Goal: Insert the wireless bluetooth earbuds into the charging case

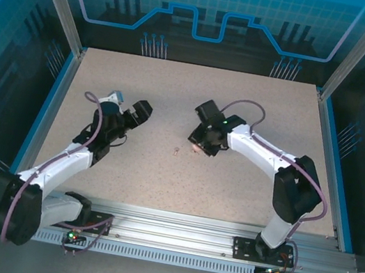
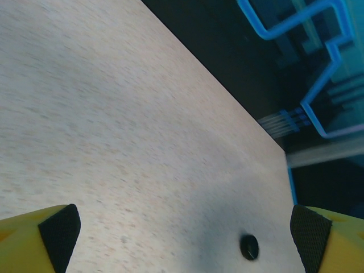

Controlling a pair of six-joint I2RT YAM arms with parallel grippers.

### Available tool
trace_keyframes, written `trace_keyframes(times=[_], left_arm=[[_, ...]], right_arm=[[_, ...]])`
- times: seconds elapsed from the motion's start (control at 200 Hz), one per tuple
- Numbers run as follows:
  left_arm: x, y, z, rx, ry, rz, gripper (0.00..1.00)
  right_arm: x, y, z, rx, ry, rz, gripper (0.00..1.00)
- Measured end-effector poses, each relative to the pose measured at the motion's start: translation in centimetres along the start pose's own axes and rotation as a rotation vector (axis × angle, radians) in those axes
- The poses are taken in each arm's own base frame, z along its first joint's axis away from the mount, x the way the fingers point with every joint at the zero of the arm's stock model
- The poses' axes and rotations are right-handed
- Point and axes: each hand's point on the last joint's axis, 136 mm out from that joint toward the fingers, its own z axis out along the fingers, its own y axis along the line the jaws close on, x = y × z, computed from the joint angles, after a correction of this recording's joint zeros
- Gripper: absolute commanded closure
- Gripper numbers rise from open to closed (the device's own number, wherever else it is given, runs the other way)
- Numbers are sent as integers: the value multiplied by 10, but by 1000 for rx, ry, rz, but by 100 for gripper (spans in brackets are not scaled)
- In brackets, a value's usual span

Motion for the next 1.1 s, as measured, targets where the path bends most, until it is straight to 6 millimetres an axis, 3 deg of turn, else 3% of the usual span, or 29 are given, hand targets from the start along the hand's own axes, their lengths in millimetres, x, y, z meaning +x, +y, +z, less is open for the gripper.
trace_keyframes(times=[0.22, 0.415, 0.595, 0.78, 1.1], left_arm=[[67, -51, 20, 204, 159, 118, 1], [109, -64, 32, 269, 233, 177, 1], [122, -61, 43, 276, 247, 184, 13], [128, -60, 58, 279, 251, 180, 34], [121, -76, 67, 327, 219, 179, 40]], right_arm=[[-33, 13, -3, -138, 24, 128, 64], [-46, 26, -8, -226, 51, 212, 64], [-47, 42, -15, -285, 73, 255, 64], [-49, 56, -21, -324, 80, 267, 64], [-42, 61, -22, -331, 96, 264, 64]])
